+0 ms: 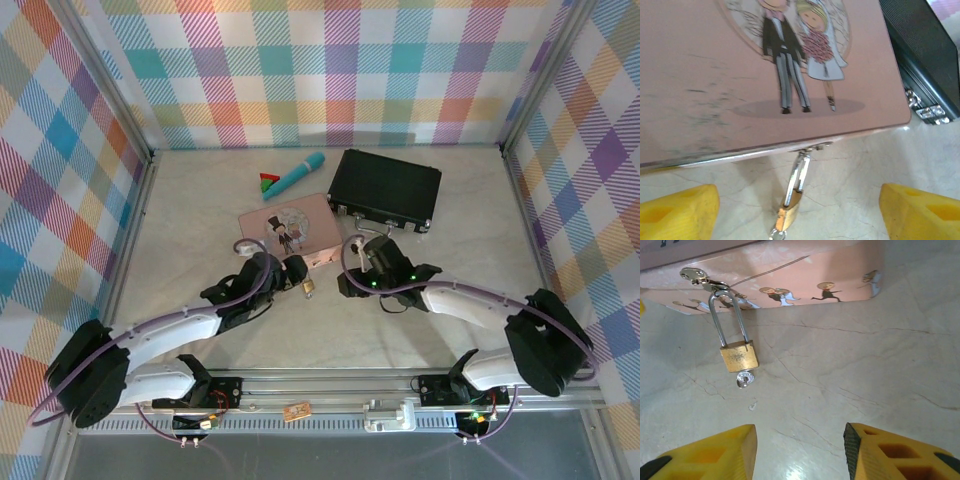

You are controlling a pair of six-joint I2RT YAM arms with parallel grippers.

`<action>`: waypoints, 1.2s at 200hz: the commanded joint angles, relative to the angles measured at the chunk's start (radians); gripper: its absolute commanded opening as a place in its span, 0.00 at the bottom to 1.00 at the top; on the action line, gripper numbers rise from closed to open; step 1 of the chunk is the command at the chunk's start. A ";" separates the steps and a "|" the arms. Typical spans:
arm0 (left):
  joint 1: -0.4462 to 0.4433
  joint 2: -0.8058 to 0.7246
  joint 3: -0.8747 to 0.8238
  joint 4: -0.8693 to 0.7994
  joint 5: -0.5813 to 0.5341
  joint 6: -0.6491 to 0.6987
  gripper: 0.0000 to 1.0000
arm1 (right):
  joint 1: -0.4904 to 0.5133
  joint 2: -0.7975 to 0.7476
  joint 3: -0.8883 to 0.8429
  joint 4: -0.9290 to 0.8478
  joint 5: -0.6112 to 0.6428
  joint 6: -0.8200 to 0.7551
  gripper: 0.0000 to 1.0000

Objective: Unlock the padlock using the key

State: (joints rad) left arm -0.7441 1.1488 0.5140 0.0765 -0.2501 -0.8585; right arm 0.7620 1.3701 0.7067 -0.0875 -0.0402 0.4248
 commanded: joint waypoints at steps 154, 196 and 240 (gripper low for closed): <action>-0.167 0.473 0.163 0.074 -0.211 -0.053 0.52 | 0.012 -0.083 -0.047 0.011 0.062 0.033 0.50; -0.167 0.535 0.186 0.130 -0.200 -0.038 0.40 | 0.011 -0.121 -0.070 0.003 0.078 0.037 0.50; -0.167 0.572 0.170 0.160 -0.170 -0.054 0.16 | 0.010 -0.115 -0.066 0.007 0.079 0.049 0.50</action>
State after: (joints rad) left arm -0.9058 1.6844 0.6842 0.2054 -0.4503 -0.8967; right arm 0.7727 1.2648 0.6487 -0.0734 0.0269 0.4591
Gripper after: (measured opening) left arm 0.203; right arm 0.498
